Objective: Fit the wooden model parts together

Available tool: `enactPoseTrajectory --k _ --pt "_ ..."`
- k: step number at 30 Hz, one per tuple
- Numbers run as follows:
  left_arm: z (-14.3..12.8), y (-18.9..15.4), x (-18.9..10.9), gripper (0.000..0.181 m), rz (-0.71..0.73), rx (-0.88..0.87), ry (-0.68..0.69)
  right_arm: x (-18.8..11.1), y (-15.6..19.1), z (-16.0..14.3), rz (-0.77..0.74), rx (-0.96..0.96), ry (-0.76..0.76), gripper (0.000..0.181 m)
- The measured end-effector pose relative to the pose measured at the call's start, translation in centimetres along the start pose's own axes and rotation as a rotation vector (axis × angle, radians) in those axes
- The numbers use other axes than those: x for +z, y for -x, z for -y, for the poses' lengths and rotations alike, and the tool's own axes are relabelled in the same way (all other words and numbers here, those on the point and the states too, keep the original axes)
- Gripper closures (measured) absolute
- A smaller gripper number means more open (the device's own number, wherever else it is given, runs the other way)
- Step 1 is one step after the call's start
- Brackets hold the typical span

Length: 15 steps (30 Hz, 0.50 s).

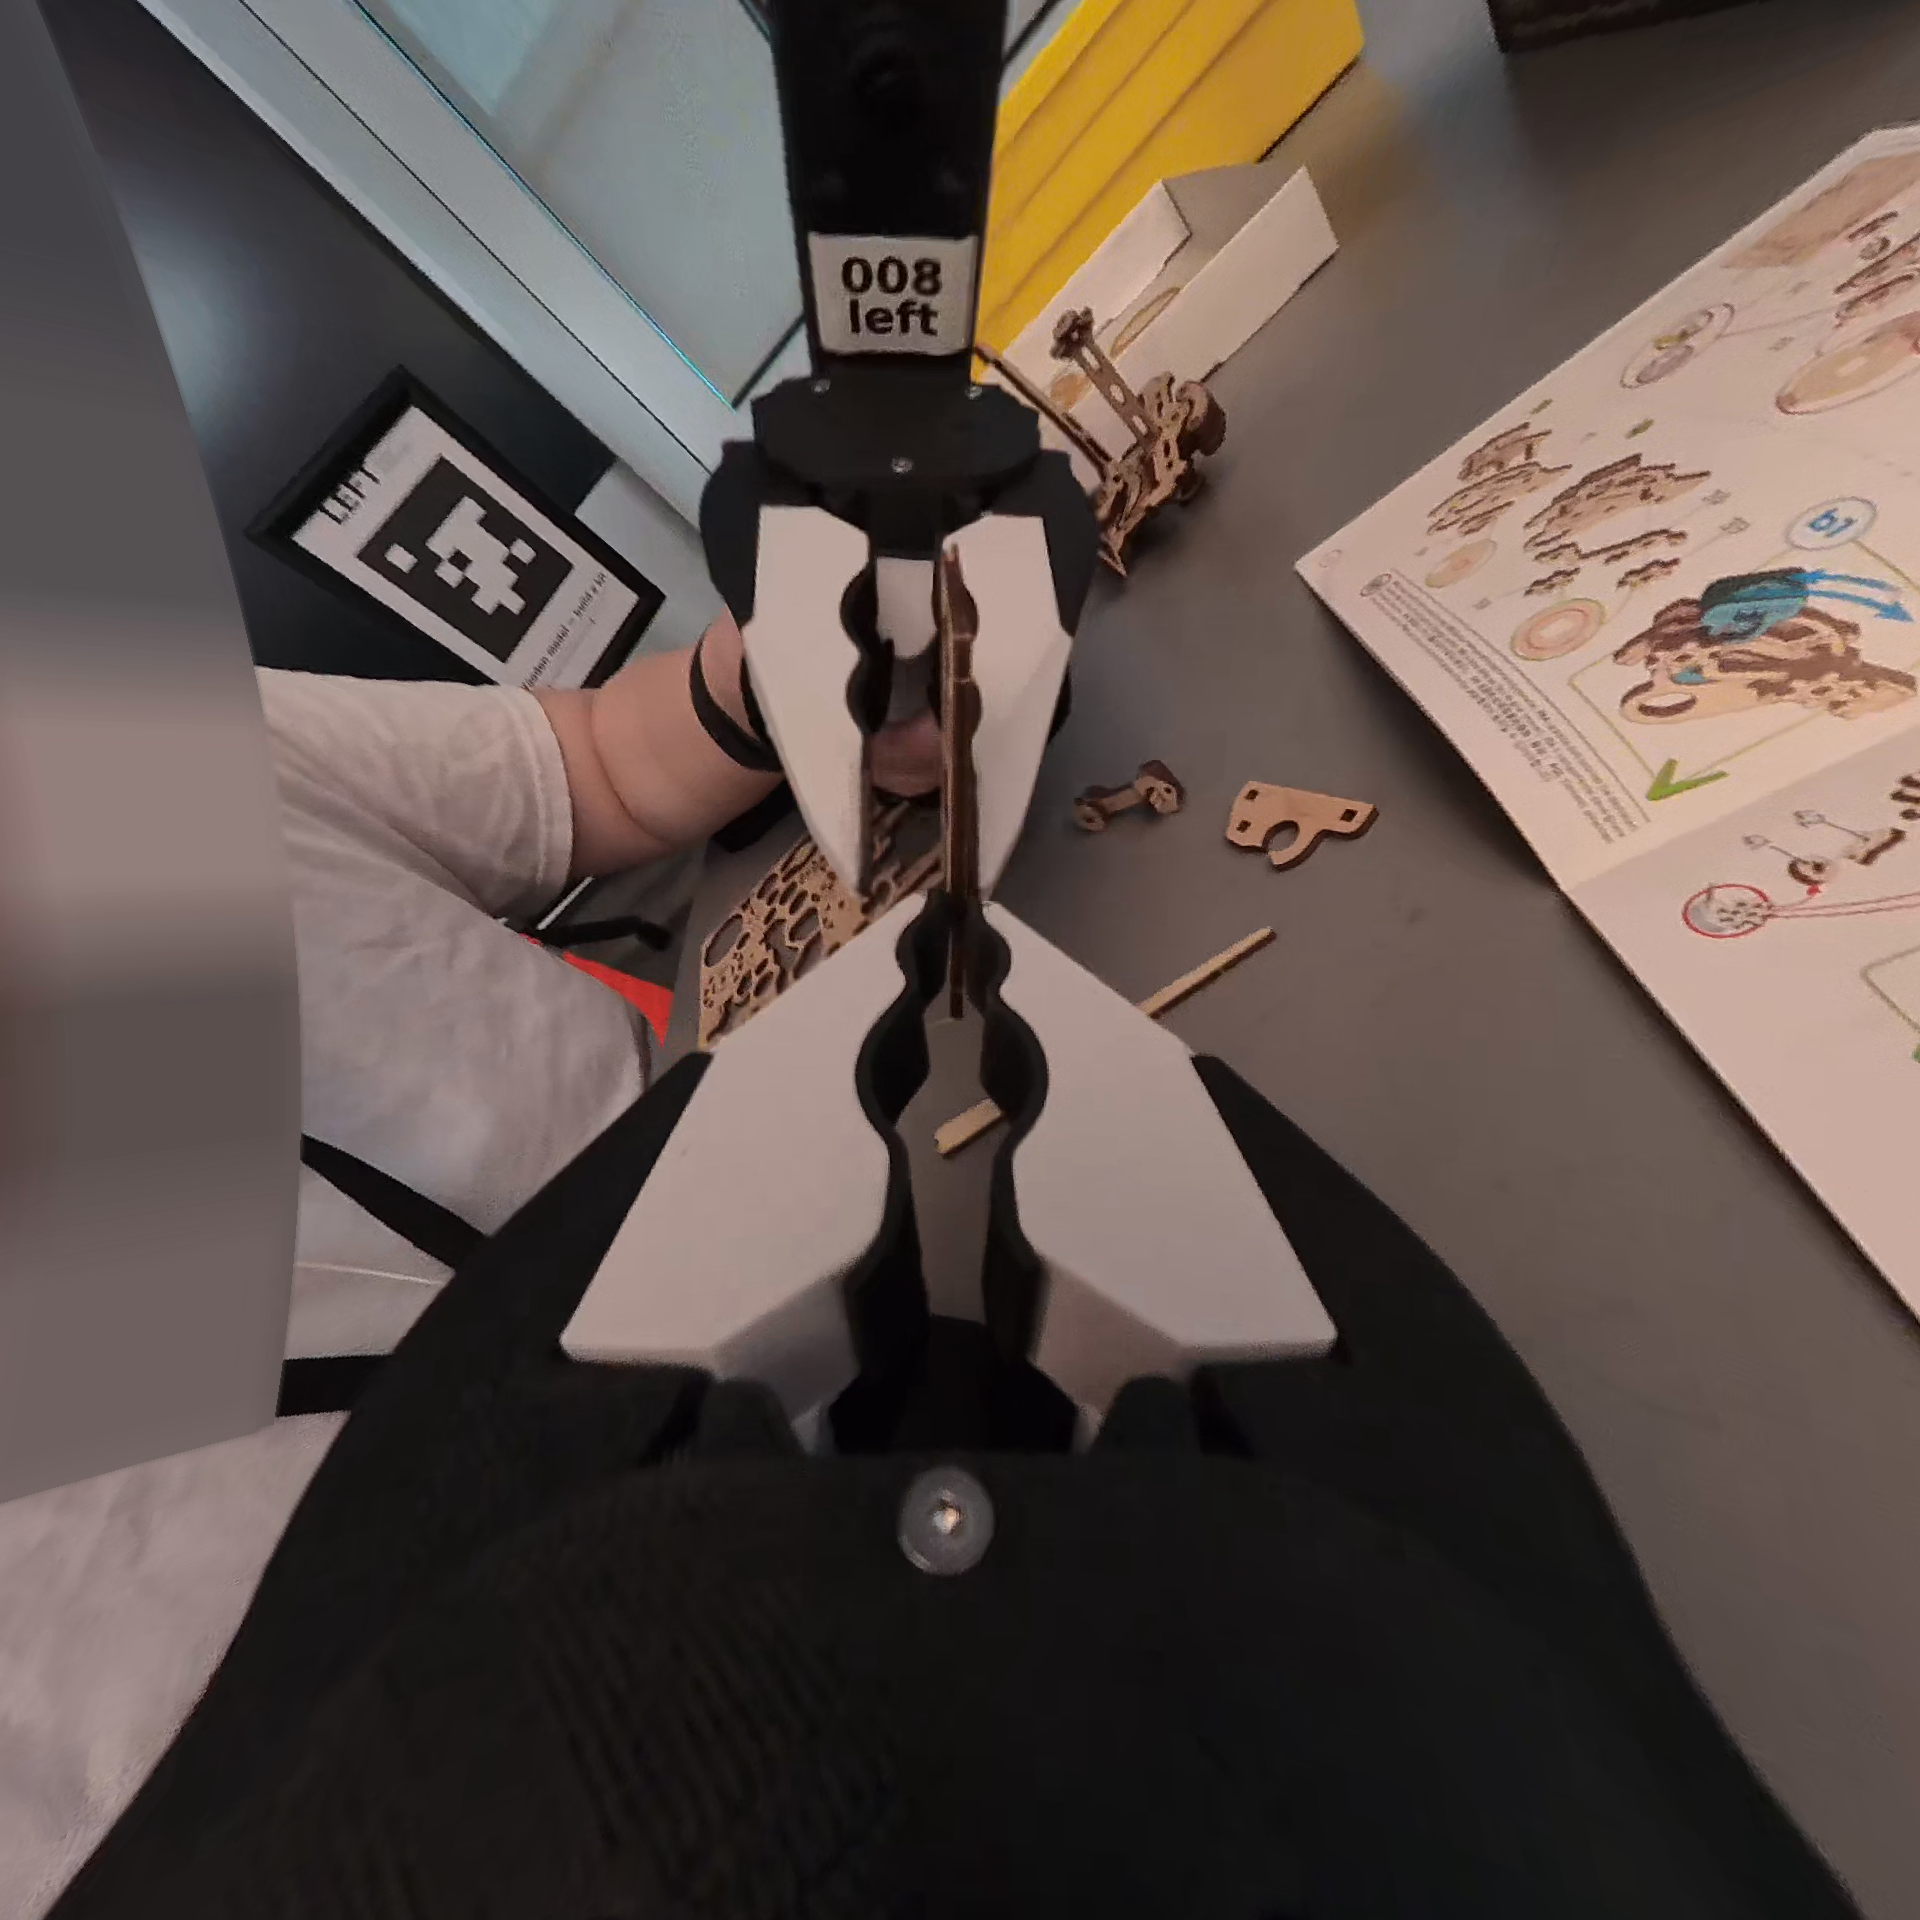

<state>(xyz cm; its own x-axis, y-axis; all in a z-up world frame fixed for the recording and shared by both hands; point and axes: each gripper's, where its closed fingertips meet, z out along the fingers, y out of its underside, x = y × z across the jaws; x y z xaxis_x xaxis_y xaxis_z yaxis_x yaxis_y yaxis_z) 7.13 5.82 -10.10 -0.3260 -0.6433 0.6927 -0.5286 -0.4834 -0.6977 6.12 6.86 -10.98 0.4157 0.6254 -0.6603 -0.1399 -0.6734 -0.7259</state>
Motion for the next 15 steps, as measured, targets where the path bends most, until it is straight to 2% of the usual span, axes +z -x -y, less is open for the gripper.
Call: enactPoseTrajectory --k 1,5,9,15 --pt "-0.1 0.4 0.1 0.176 0.009 -0.038 0.002 0.1 0.0 -0.2 0.004 0.006 0.007 0.181" --pt "-0.3 1.2 -0.1 0.181 0.076 -0.005 0.026 0.2 -0.5 -0.3 0.015 0.048 0.001 0.181" --pt "-0.6 1.3 -0.2 0.180 0.112 0.058 0.065 0.3 -0.5 -0.5 0.002 0.037 0.016 0.181" --pt "-1.1 1.5 -0.5 0.181 0.105 0.044 0.110 0.4 -0.7 -0.7 -0.016 0.029 0.027 0.181"
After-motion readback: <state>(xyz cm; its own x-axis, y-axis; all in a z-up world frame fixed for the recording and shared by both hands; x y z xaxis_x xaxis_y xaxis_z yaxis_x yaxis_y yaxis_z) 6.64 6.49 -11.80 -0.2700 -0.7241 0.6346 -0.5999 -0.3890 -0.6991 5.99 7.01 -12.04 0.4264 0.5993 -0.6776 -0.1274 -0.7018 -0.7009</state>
